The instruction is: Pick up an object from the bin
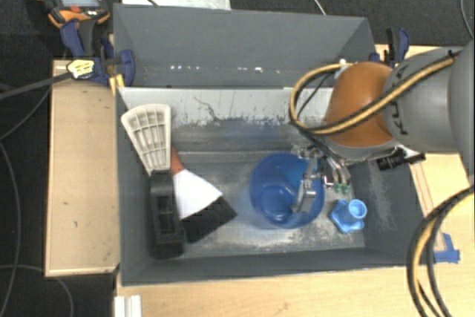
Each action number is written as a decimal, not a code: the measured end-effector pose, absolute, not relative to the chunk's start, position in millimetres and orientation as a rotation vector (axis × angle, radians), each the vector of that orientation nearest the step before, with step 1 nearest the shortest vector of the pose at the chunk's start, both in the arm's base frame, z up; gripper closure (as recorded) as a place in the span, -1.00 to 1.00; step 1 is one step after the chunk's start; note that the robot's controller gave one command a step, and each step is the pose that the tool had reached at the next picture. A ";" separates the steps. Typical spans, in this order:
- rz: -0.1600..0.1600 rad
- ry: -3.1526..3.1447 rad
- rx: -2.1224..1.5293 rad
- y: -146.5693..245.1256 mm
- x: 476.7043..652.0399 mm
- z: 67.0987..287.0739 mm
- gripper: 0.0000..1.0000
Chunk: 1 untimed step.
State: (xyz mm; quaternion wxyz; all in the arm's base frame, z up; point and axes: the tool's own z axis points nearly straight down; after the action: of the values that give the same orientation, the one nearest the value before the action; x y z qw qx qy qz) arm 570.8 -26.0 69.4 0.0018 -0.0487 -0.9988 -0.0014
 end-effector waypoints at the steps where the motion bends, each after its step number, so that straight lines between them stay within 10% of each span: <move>1: -0.003 -3.146 -0.116 8.8 571.9 82.6 1.00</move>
Offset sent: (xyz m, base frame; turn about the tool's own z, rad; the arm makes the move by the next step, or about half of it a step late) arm 0.0000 0.0000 0.0000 0.0000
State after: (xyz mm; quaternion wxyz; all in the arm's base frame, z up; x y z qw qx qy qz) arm 571.9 8.8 82.6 -0.0034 -0.0368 -0.9993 -0.0009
